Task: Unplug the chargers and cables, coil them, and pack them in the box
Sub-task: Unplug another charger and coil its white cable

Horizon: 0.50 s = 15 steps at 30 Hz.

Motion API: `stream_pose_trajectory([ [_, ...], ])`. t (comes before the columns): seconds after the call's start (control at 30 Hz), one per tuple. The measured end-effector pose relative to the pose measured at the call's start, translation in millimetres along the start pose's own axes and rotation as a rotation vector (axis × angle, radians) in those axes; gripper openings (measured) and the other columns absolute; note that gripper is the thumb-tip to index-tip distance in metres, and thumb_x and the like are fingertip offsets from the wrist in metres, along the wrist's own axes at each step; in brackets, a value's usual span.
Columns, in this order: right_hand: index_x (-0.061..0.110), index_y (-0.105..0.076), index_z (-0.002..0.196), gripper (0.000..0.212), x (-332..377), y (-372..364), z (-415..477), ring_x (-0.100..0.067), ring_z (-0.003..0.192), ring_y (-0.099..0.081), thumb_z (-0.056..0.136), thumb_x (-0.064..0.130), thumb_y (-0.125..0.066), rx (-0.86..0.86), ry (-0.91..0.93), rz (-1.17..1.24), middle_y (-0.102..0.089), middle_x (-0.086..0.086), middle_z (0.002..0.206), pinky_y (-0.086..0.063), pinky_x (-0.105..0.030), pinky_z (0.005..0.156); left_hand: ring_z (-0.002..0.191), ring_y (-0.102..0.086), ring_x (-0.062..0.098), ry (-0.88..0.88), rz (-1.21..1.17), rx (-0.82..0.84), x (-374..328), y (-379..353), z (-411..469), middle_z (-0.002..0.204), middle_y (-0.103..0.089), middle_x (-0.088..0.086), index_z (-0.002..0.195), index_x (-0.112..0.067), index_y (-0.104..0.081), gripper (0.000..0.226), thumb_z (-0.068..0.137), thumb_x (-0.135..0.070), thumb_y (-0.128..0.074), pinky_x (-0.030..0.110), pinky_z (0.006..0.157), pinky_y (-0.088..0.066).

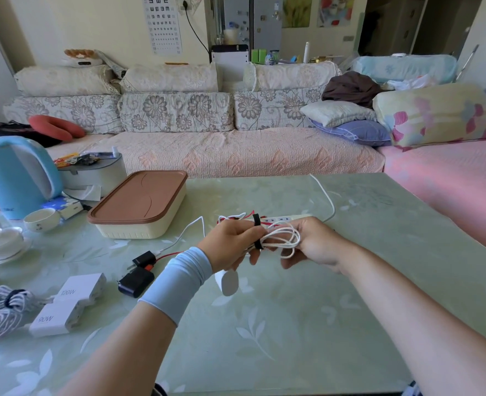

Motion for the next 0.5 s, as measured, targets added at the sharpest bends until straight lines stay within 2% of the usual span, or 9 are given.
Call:
stream_pose_trajectory([
  [0.07, 0.011, -0.075, 0.106, 0.027, 2, 1, -1, -0.021, 0.077, -0.064, 0.096, 0.001, -0.052, 0.079, -0.058, 0.161, -0.072, -0.011, 0.097, -0.057, -0.029, 0.061, 0.045, -0.04, 0.024, -0.015, 0.056, 0.019, -2, 0, -2, 0.063, -0.065, 0.004, 0.065, -0.03, -0.067, 0.041, 0.1, -0.03, -0.045, 0.019, 0.038, -0.034],
  [0.13, 0.01, -0.077, 0.101, 0.035, 5, 4, -2, -0.027, 0.082, -0.066, 0.098, 0.008, -0.041, 0.129, -0.131, 0.334, -0.072, -0.016, 0.098, -0.058, -0.032, 0.064, 0.046, -0.04, 0.023, -0.027, 0.1, 0.023, -2, -1, -2, 0.065, -0.066, 0.003, 0.064, -0.037, -0.067, 0.043, 0.1, -0.032, -0.045, 0.019, 0.039, -0.035],
  [0.2, 0.006, -0.076, 0.098, 0.04, 1, 4, 0, -0.031, 0.079, -0.068, 0.096, 0.021, -0.038, 0.134, -0.2, 0.425, -0.073, -0.019, 0.096, -0.057, -0.034, 0.068, 0.044, -0.039, 0.021, -0.011, 0.142, 0.005, 1, -2, 0, 0.062, -0.063, -0.001, 0.068, -0.027, -0.066, 0.037, 0.1, -0.032, -0.047, 0.019, 0.04, -0.036],
  [0.27, 0.008, -0.077, 0.097, 0.032, -4, 5, 5, -0.031, 0.08, -0.067, 0.094, 0.03, -0.055, 0.037, -0.173, 0.276, -0.072, -0.022, 0.097, -0.052, -0.038, 0.077, 0.041, -0.037, 0.016, 0.014, 0.199, -0.024, 6, -1, 3, 0.052, -0.051, -0.005, 0.075, -0.012, -0.065, 0.034, 0.099, -0.031, -0.05, 0.021, 0.042, -0.036],
  [0.3, 0.01, -0.078, 0.094, 0.023, -6, 5, 7, -0.029, 0.08, -0.066, 0.091, 0.028, -0.064, -0.016, -0.149, 0.202, -0.073, -0.021, 0.096, -0.05, -0.039, 0.079, 0.04, -0.037, 0.015, 0.025, 0.227, -0.031, 8, -1, 5, 0.05, -0.045, -0.005, 0.077, -0.01, -0.065, 0.033, 0.098, -0.032, -0.051, 0.022, 0.043, -0.037],
  [0.37, 0.014, -0.078, 0.089, 0.009, -7, 4, 7, -0.021, 0.073, -0.067, 0.087, 0.019, -0.071, -0.084, -0.138, 0.171, -0.075, -0.013, 0.087, -0.052, -0.033, 0.074, 0.041, -0.042, 0.017, 0.039, 0.259, -0.036, 10, -1, 5, 0.053, -0.044, -0.003, 0.076, -0.019, -0.066, 0.029, 0.097, -0.033, -0.052, 0.024, 0.043, -0.041],
  [0.43, 0.014, -0.076, 0.095, 0.01, -6, 5, 6, -0.013, 0.065, -0.068, 0.088, 0.011, -0.069, -0.103, -0.141, 0.204, -0.075, -0.007, 0.08, -0.055, -0.025, 0.065, 0.042, -0.046, 0.02, 0.038, 0.267, -0.054, 9, -2, 5, 0.059, -0.049, -0.001, 0.072, -0.027, -0.063, 0.027, 0.096, -0.036, -0.053, 0.025, 0.043, -0.044],
  [0.5, 0.008, -0.075, 0.098, 0.014, -6, 7, 6, -0.013, 0.061, -0.068, 0.086, 0.005, -0.07, -0.134, -0.158, 0.221, -0.074, -0.008, 0.077, -0.056, -0.021, 0.06, 0.04, -0.047, 0.018, 0.014, 0.317, -0.081, 8, -3, 6, 0.062, -0.05, 0.001, 0.073, -0.022, -0.064, 0.03, 0.095, -0.039, -0.054, 0.025, 0.044, -0.044],
])
Point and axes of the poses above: each hand's wrist, its own z-axis towards the middle knuckle, its own y-axis out of the back of the hand, x = y × z, the point moved 6 cm from there along z, towards the middle knuckle
